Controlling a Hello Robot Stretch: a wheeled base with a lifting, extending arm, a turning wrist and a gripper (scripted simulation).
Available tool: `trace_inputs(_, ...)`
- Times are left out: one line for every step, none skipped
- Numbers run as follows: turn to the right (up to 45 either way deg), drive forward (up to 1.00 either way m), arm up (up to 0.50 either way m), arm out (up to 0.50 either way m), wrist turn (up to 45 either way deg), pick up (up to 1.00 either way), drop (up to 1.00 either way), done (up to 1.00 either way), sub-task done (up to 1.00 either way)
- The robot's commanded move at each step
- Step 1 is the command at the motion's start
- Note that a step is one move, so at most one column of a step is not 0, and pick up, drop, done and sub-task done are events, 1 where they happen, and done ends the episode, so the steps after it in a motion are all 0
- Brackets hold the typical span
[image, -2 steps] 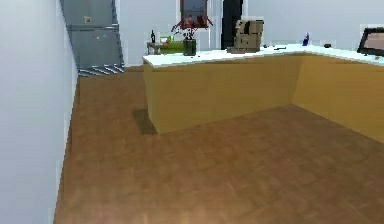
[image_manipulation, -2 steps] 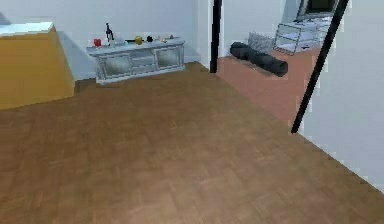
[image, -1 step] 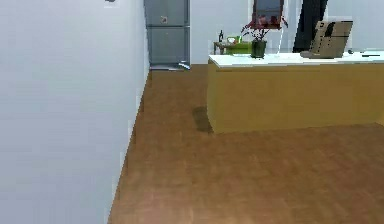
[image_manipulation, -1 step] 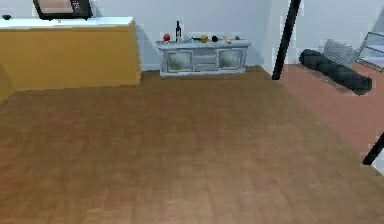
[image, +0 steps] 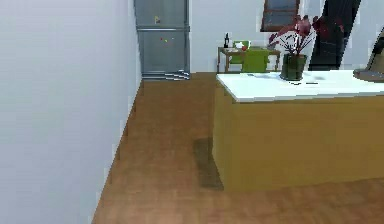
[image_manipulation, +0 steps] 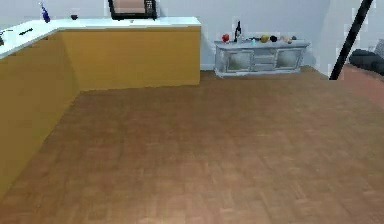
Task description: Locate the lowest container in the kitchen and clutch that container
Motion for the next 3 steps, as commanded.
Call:
trace_inputs(0.0,1.00,0.00,0.00,0.0,0.00,0.00,0.00,0.00)
trace_inputs(-3.0,0.00,0.00,0.00,0.0,0.00,0.00,0.00,0.00)
trace_inputs(0.0,1.00,0.00,0.00,0.0,0.00,0.00,0.00,0.00)
